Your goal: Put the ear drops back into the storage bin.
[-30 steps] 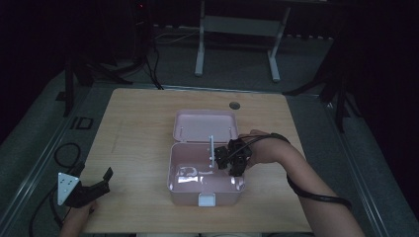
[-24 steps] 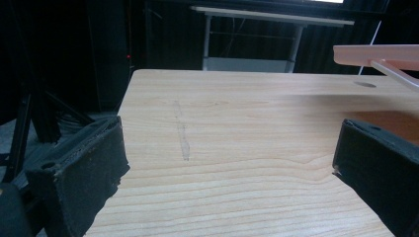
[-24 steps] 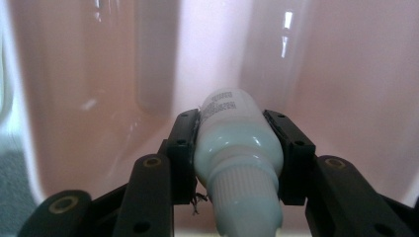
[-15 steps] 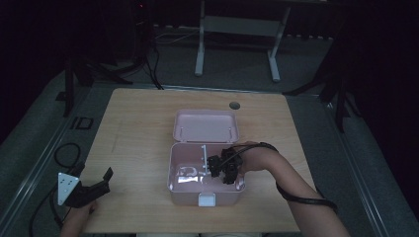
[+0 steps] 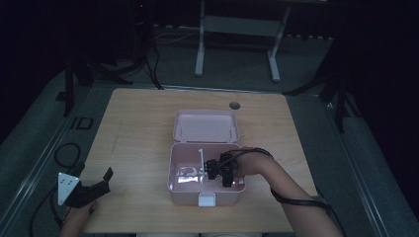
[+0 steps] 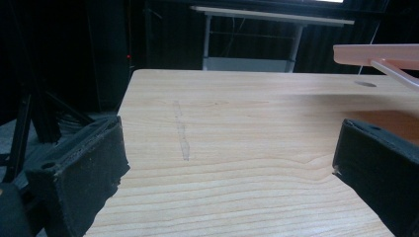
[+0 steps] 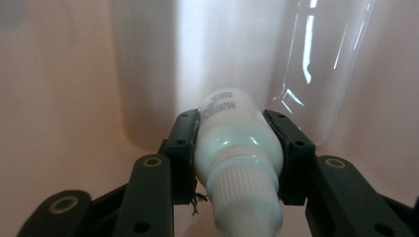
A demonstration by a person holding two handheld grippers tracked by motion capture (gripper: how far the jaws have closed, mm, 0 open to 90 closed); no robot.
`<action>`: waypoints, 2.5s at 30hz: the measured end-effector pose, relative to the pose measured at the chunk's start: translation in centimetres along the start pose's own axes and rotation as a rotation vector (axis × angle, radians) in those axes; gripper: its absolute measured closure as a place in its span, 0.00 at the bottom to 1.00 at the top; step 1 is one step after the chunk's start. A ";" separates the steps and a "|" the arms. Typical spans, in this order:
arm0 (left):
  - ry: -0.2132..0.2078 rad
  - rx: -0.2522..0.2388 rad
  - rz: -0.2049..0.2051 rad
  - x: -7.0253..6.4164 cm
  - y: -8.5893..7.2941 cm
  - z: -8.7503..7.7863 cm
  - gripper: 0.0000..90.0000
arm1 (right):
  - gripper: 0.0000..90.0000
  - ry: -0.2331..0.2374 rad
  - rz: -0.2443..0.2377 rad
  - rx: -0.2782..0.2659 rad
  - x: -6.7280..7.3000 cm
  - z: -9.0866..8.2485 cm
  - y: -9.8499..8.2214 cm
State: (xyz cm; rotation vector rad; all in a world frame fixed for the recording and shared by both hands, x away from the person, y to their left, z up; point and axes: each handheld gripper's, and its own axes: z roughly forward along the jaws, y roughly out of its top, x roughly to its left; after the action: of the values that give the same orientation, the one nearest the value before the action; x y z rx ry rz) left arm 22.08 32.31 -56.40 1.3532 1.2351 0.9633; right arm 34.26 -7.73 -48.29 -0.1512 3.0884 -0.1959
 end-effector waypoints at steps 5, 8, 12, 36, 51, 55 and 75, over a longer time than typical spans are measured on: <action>0.000 -0.001 0.002 0.0 0.0 0.0 0.00 | 0.66 0.004 0.024 -0.005 -0.3 0.5 -0.1; -0.001 0.000 0.002 0.0 0.0 0.0 0.00 | 0.66 0.017 0.019 0.001 -0.3 1.1 0.1; 0.000 0.000 0.002 0.0 0.0 0.0 0.00 | 0.66 0.020 0.027 -0.003 -0.4 1.2 0.2; -0.002 -0.001 0.002 0.0 0.0 0.0 0.00 | 0.56 0.029 0.047 -0.004 -0.6 -0.5 -0.2; 0.002 0.003 0.001 0.0 0.0 0.0 0.00 | 0.38 -0.041 0.064 -0.198 0.5 -6.3 -2.9; 0.002 0.003 0.002 0.0 0.0 0.0 0.00 | 0.27 -0.047 0.090 -0.232 0.5 -7.3 -3.8; 0.003 0.001 0.006 0.0 0.0 0.0 0.00 | 0.15 -0.159 0.262 -0.424 0.2 -8.7 -12.5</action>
State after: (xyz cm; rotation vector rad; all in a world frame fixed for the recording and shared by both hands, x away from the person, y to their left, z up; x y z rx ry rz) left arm 22.09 32.26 -56.40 1.3573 1.2353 0.9691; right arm 34.85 -19.01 -38.12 0.2151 2.9032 0.4575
